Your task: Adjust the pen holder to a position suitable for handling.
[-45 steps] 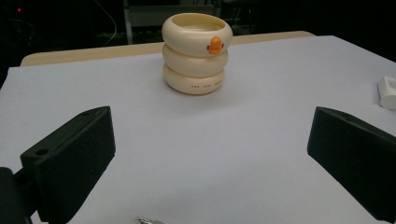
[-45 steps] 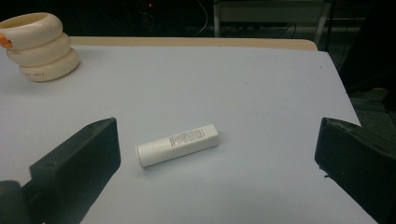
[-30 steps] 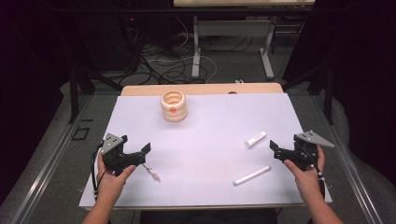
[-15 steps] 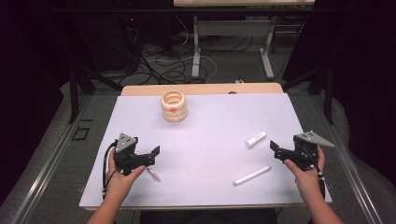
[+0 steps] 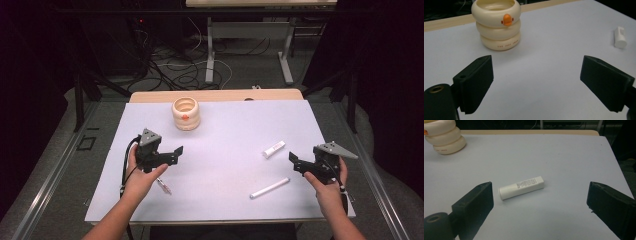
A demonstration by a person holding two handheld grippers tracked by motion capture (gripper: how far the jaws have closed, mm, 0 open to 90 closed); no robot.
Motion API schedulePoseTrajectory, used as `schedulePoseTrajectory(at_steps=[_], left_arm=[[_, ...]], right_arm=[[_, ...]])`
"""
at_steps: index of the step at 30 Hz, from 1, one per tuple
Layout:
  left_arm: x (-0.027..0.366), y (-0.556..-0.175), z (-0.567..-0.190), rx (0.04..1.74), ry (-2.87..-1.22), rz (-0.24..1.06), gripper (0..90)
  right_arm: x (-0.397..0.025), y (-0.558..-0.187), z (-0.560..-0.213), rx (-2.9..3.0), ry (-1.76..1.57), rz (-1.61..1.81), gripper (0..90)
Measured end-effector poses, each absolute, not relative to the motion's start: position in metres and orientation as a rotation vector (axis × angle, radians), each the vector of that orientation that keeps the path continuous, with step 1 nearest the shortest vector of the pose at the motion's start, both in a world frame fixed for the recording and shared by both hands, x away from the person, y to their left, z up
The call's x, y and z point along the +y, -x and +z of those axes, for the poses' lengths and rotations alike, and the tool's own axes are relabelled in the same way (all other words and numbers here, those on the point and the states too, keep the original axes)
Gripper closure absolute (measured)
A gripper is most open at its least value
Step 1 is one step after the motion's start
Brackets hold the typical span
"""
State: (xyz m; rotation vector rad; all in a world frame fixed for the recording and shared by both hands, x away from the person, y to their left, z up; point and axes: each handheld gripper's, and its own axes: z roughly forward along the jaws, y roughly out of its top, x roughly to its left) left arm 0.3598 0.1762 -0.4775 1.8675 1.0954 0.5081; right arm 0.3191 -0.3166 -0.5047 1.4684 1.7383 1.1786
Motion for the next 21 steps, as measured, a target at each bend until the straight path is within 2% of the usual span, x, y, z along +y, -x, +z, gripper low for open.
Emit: schedulePoseTrajectory(at_steps=[7, 13, 21], left_arm=[[0.169, -0.382, -0.453, 1.127, -1.825, 0.475, 15.5], [0.152, -0.400, -0.434, 1.124, -1.860, 0.538, 16.2], [0.137, -0.425, -0.418, 1.144, -1.873, 0.507, 18.0]], right_arm=[[-0.317, -0.318, -0.505, 1.746, -1.472, 1.174, 7.4], [-0.318, -0.319, -0.506, 1.742, -1.465, 1.185, 7.9], [-0.318, -0.319, -0.507, 1.756, -1.475, 1.175, 8.1]])
